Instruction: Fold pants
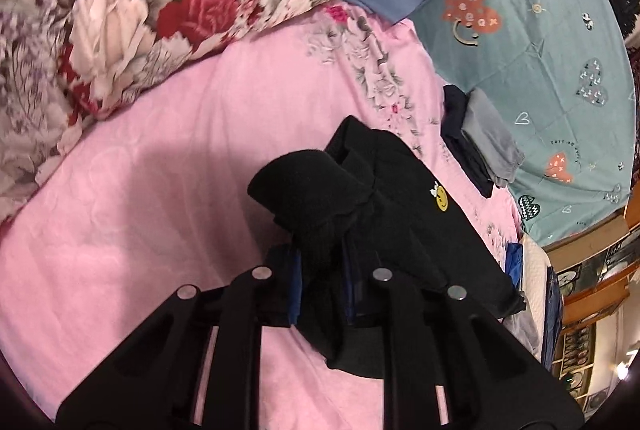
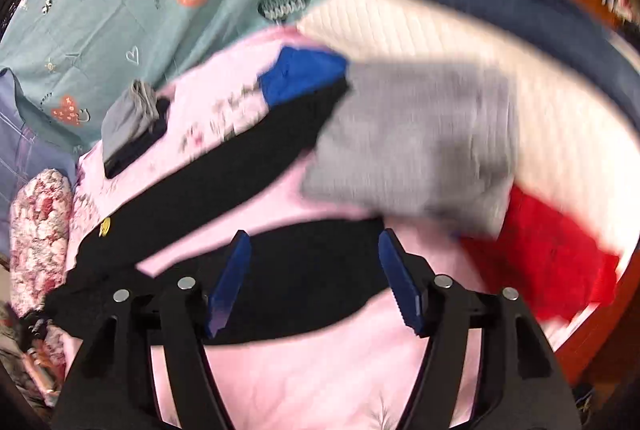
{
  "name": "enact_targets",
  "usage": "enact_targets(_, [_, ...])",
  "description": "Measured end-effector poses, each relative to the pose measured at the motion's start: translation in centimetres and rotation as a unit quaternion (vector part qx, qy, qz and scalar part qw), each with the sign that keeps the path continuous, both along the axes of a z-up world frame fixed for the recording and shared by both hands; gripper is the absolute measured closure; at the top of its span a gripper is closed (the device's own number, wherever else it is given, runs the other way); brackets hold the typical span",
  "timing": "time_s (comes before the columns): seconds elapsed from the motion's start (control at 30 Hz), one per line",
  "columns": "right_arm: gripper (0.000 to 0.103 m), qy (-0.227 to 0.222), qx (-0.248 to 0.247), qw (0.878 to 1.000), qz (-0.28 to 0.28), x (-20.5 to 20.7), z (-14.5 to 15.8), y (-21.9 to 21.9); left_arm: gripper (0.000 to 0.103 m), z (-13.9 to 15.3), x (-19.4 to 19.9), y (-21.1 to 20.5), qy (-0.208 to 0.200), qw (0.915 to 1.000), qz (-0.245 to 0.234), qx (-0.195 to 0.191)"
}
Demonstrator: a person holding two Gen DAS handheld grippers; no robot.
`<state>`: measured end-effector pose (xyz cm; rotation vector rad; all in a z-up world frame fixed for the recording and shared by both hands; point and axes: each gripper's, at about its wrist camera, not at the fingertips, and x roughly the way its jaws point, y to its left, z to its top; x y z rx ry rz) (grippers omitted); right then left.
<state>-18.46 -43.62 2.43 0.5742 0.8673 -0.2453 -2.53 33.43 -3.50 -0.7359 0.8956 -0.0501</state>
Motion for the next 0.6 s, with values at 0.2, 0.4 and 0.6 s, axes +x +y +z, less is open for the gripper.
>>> enact_targets(0.2, [0.038,0.062,0.005,0.998,-0.031,-0.8,-8.9,-2.7,0.087,0.2,-0.3,0.0,-0.004,1.0000,0.005,0.006])
enact_targets(0.4, [0.065,0.046,0.023,0.999,-0.003,0.5,-12.2,-2.7,0.087,1.2,-0.1,-0.6,-0.007,0.9998,0.016,0.013])
enact_targets(0.6, [0.096,-0.012,0.023,1.000,0.012,0.3,-8.8,-3.7,0.087,4.0,-1.8,-0.5,-0.046,0.9989,0.009,0.002])
